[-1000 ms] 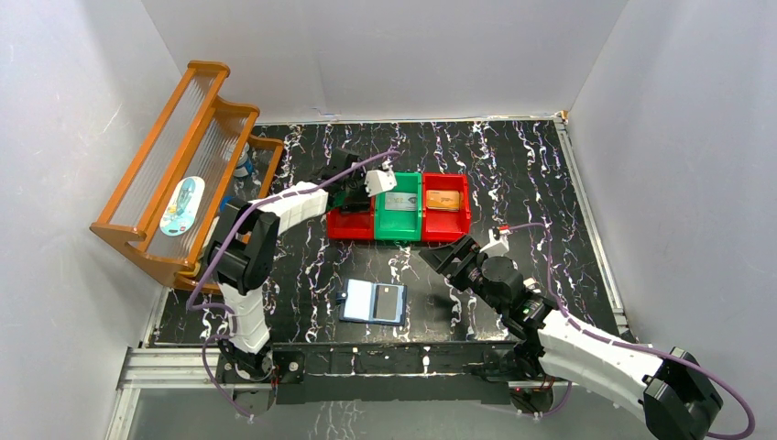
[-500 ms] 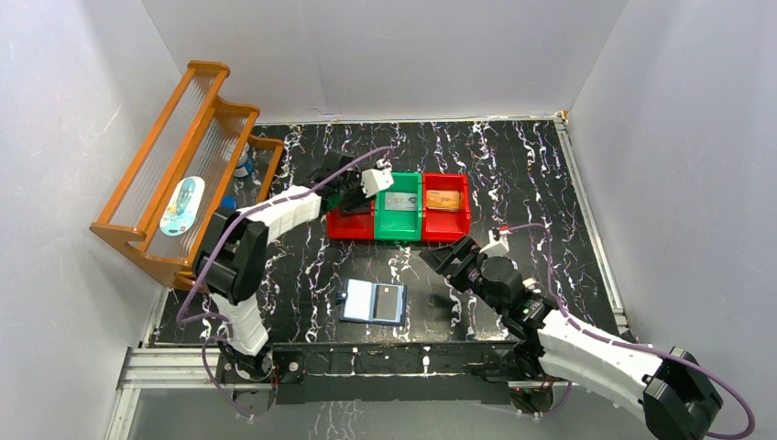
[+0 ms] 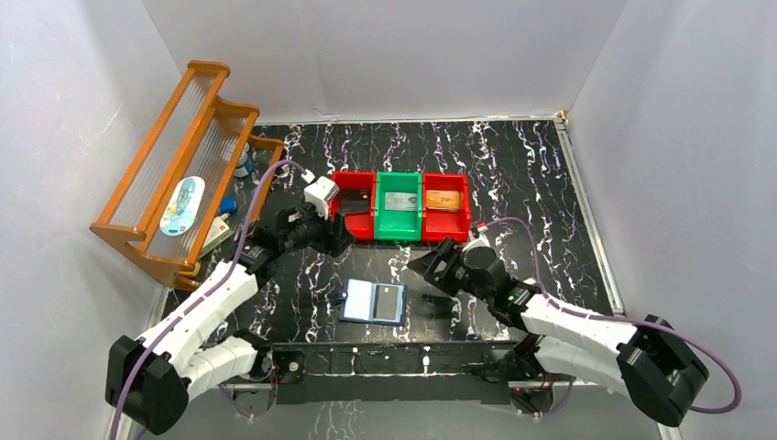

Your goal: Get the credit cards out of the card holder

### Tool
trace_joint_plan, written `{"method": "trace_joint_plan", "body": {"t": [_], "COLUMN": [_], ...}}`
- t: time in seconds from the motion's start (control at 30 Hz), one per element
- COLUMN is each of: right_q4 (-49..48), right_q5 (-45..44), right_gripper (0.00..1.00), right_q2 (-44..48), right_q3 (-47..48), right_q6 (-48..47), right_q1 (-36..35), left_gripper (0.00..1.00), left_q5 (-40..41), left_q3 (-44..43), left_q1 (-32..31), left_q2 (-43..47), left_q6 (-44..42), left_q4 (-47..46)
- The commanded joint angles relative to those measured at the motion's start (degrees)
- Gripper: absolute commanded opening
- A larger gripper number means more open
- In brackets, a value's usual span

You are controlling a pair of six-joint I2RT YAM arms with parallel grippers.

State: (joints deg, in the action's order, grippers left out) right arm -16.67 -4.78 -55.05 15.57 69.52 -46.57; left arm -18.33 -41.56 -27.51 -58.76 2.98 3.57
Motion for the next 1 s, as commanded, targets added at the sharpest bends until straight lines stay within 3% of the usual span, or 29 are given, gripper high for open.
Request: {"method": "trace_joint_plan", "body": {"t": [0.0, 0.1, 0.23, 0.53, 0.7, 0.97], "right_q4": [-2.83, -2.71, -2.63, 1.81, 3.21, 8.28], "right_q5": [3.1, 4.85, 9.4, 13.56, 14.4, 14.02], "right_gripper": [0.83, 0.83, 0.81, 0.65, 0.6, 0.54], "right_q2": [-2.86, -5.75, -10.89, -17.87, -20.19, -24.87], "right_q3": [3.58, 6.87, 9.7, 15.32, 15.81, 19.55], "right_q6": [0.84, 0.45, 0.01, -1.48, -0.82, -1.27], "right_q1": [0.16, 0.16, 0.11, -0.16, -1.01, -2.63], "left_gripper": [0.64, 0.82, 0.98, 0.97, 0.94, 0.92], "left_q5": [0.42, -0.23, -1.19, -8.91, -15.58, -17.48], "left_q3": [1.9, 4.93, 8.69, 8.34, 8.38, 8.78], "left_q1": [0.44, 0.48, 0.43, 0.57, 0.52, 0.55], "left_q2": [4.79, 7.6, 9.57, 4.51, 1.6, 0.78], "left_q6": [11.61, 19.68, 31.16, 37.82, 39.09, 38.15], "left_q4": [7.24, 4.08, -1.79, -4.54, -5.62, -3.57]}}
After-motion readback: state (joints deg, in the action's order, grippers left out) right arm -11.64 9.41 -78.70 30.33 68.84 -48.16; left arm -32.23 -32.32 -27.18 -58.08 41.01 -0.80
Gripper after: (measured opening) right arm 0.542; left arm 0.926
